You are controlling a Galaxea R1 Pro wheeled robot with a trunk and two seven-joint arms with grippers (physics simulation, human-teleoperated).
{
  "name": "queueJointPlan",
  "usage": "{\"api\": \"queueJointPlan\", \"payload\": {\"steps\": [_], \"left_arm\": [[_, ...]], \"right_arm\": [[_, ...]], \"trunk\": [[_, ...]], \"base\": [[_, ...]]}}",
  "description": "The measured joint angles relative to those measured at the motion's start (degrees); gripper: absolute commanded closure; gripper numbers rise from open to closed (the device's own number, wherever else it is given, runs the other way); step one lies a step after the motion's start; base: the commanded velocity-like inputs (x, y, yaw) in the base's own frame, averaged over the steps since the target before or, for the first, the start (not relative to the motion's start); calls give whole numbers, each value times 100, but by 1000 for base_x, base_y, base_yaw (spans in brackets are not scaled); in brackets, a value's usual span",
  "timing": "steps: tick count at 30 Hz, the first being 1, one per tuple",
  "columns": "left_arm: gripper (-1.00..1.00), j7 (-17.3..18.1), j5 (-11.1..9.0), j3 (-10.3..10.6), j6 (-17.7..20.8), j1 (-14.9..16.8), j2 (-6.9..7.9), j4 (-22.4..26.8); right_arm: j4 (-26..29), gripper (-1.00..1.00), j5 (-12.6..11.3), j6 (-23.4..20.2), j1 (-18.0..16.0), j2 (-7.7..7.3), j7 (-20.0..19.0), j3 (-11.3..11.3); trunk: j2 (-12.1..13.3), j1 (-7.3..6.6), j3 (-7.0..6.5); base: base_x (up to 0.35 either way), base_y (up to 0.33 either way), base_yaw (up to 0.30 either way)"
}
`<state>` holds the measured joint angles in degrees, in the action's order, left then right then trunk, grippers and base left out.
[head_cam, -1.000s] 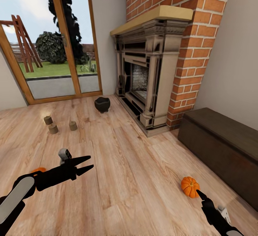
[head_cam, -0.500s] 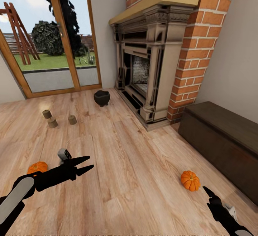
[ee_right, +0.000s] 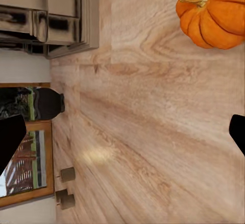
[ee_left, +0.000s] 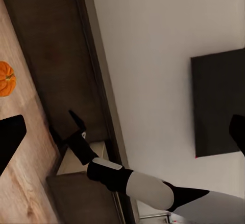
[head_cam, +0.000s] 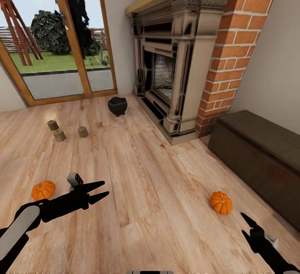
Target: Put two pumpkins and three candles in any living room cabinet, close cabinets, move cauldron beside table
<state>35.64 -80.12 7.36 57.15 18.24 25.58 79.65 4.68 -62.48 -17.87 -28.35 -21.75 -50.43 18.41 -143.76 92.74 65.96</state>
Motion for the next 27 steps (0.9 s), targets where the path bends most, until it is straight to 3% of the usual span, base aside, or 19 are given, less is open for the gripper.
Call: {"api": "queueJointPlan", "payload": {"steps": [8,12,18,27], "left_arm": [[-100,0,3,23,0,0,-3,13],[-100,0,6,173,1,0,-3,164],[-100,1,8,327,0,0,-4,328],[-100,1,7,594,1,0,-5,478]], "right_arm": [[-76,-100,-15,-4,1,-35,-133,-5],[-84,-100,-12,-6,7,-79,-458,-2],[-90,-100,-12,-3,8,-111,-576,-2],[-424,-100,-26,-14,17,-407,-770,-24]], "trunk": [[-11,21,177],[-16,31,266],[-24,46,399],[-36,70,599]], "base": [[0,0,0],[0,0,0],[0,0,0],[0,0,0]]}}
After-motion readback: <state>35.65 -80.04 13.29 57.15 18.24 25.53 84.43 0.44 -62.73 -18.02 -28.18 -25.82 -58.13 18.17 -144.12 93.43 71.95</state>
